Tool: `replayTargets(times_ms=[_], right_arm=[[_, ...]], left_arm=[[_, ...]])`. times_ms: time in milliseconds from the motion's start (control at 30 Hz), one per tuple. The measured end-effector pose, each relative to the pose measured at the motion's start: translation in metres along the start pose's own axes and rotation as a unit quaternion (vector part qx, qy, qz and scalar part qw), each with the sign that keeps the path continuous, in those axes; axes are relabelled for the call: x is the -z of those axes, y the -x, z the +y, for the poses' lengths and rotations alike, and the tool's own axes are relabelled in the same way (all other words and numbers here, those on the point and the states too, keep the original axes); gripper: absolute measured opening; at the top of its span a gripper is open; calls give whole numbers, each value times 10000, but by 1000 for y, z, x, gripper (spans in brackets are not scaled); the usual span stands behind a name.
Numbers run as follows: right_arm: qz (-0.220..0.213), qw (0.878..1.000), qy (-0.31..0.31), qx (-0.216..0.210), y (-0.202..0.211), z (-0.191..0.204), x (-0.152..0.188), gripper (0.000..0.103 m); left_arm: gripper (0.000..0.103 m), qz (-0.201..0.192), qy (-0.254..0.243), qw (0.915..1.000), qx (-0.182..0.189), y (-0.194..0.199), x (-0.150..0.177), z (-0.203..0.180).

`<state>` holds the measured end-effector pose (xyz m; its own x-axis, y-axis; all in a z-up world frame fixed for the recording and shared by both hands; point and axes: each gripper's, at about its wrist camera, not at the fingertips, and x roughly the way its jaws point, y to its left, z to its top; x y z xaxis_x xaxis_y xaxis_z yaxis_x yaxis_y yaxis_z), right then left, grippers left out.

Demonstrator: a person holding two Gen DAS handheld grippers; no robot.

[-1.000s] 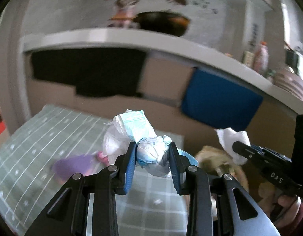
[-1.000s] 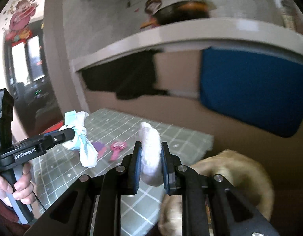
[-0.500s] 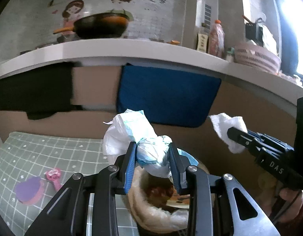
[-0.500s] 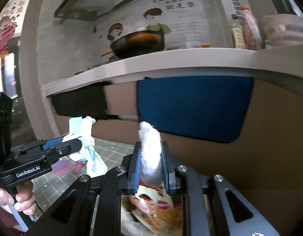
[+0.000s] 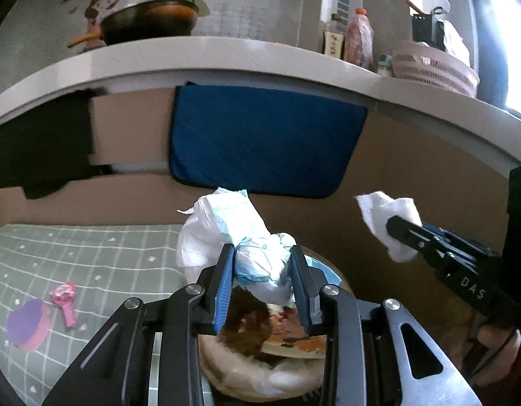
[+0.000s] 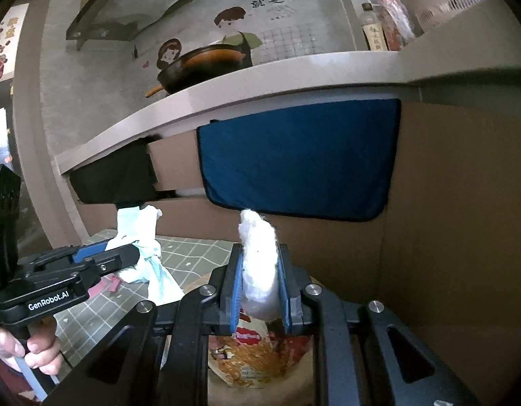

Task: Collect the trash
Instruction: 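Lift the mask and tissue and carry both over the bin, then open both grippers to drop the mask and tissue into the bin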

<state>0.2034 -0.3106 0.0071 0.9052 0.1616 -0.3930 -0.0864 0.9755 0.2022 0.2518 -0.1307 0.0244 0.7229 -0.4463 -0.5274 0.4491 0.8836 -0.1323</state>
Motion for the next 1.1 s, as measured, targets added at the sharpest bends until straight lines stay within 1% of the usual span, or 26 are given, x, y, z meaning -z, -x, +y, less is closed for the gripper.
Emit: replayTargets(times_ms=[33,133,167,233,267,367,433,500,600,700,867,933,1000,1033,1100], right_arm=[[10,10000,-22,6,-1,-2,1,18],[13,9999,-74,86,-1,-9,4,18],[13,9999,-90,118,-1,-11,5,18],[25,9996,-172,202,-2,-18,7,18],[62,9995,-231,220,-4,-22,9,18],[176,9990,-330,244,-11,-29,14,18],[275,9987,-353,258,-18,-32,18,18],[372,9983,-381,251,-26,-34,22,18],[530,9975,-409,217,-39,-34,28,18],[658,9970,-373,190,-51,-32,31,18],[777,9961,-379,162,-64,-28,35,18],[804,9959,-375,158,-66,-26,36,18],[814,9959,-351,167,-67,-26,37,18],[818,9959,-346,180,-67,-25,38,18],[848,9956,-369,170,-68,-25,38,18]], left_arm=[[33,17,4,10000,50,-3,0,-1],[33,126,87,9993,354,-17,1,-4],[33,220,174,9983,520,-25,2,-4],[33,507,314,9956,723,-43,9,-1],[33,643,356,9945,749,-51,12,0],[33,1329,514,9879,610,-89,34,10],[33,1826,778,9784,581,-113,51,22],[33,1964,999,9735,612,-125,61,30],[33,1938,888,9753,578,-133,66,30],[33,1893,631,9787,490,-141,69,23],[34,1965,451,9779,556,-142,74,22],[35,1956,717,9747,814,-135,72,27],[41,1813,922,9739,1007,-123,67,34],[47,1742,955,9747,1028,-117,65,37],[49,1567,1057,9768,1004,-102,60,45]])
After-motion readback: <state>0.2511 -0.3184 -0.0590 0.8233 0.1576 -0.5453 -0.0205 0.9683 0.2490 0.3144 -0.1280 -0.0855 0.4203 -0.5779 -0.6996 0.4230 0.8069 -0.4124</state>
